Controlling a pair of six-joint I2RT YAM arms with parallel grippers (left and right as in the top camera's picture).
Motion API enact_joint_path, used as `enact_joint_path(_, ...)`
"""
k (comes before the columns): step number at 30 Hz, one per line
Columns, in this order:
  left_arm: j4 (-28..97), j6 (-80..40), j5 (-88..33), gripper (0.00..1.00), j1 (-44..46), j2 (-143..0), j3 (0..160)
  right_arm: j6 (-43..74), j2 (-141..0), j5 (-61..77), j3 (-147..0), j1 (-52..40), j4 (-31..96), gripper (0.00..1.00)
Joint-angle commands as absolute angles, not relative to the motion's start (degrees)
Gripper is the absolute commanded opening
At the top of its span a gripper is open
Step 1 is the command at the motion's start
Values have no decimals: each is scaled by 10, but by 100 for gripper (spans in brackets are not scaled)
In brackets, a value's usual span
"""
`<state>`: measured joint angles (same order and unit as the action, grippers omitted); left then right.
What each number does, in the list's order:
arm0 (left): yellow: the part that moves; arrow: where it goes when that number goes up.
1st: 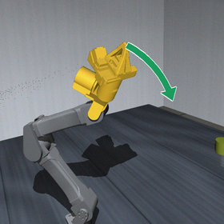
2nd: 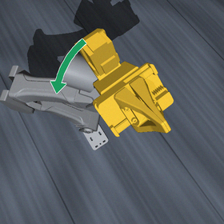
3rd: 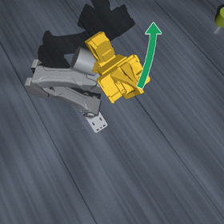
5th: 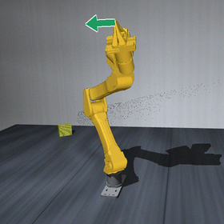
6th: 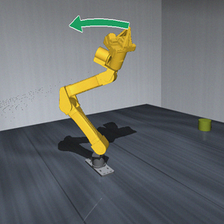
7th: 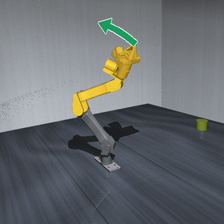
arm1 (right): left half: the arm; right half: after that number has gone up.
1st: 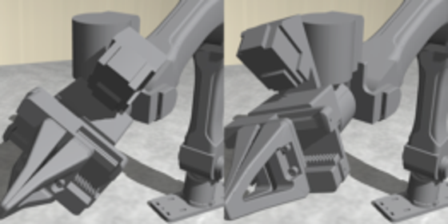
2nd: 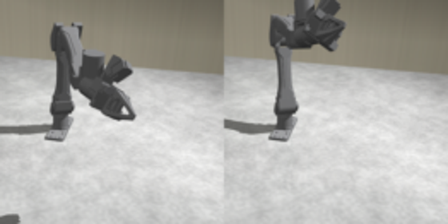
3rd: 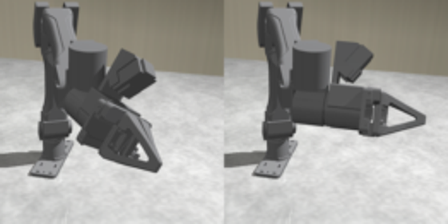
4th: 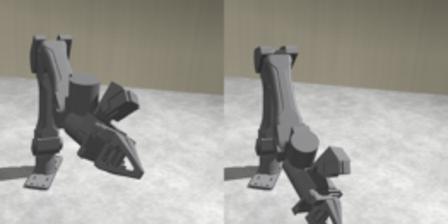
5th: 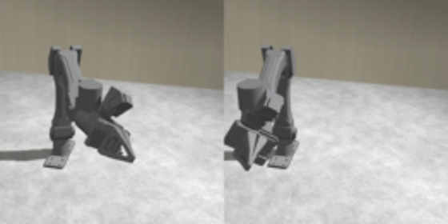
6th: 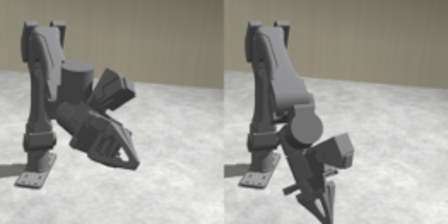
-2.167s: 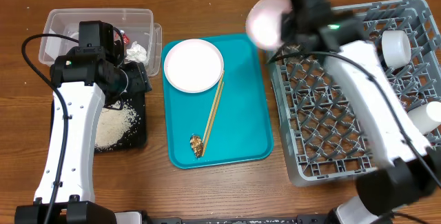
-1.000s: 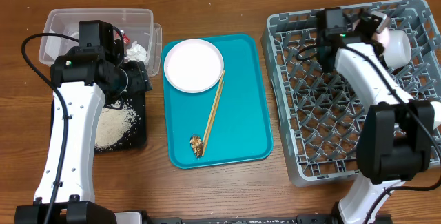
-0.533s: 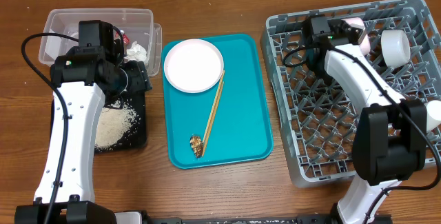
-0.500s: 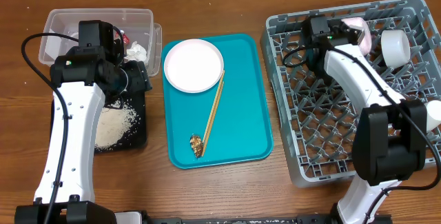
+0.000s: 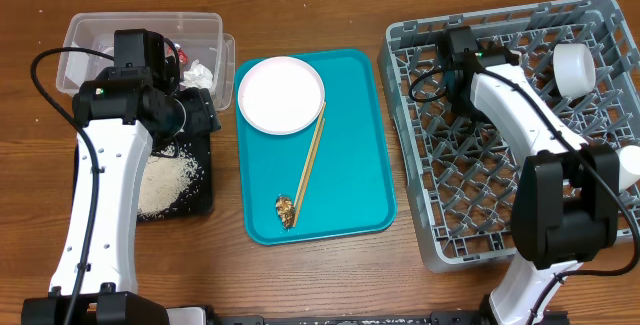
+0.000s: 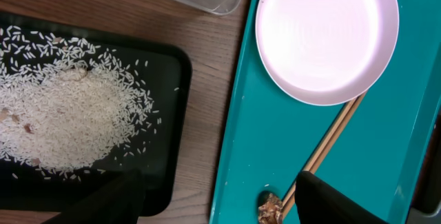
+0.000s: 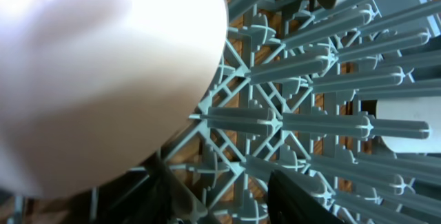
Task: Sort waste into correct bins and load items into the dishwasher
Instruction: 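Lift the white bowl with the right gripper into the dish rack, then reach the right gripper to the white plate and lift it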
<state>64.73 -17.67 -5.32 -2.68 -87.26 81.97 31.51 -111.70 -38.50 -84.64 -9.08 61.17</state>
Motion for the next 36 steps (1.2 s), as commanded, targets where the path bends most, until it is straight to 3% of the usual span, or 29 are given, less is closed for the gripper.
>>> enact_joint_path(1,646,-180,-54,72,-26,-862,827,317,-1072,-383,-875,-90,615,52)
enact_joint_path(7,645,-180,-54,73,-26,-862,827,250,-1024,-263,-949,-90,620,67)
enact_joint_path(13,645,-180,-53,77,-26,-862,827,98,-1014,194,-992,-91,565,68)
enact_joint_path(15,645,-180,-53,77,-26,-862,827,98,-1019,249,-992,-97,555,67)
enact_joint_path(26,691,-178,37,77,-27,-862,827,114,-1101,114,-990,-241,496,67)
enact_joint_path(36,717,-182,53,79,-69,-861,827,137,-1219,75,-990,-273,401,64)
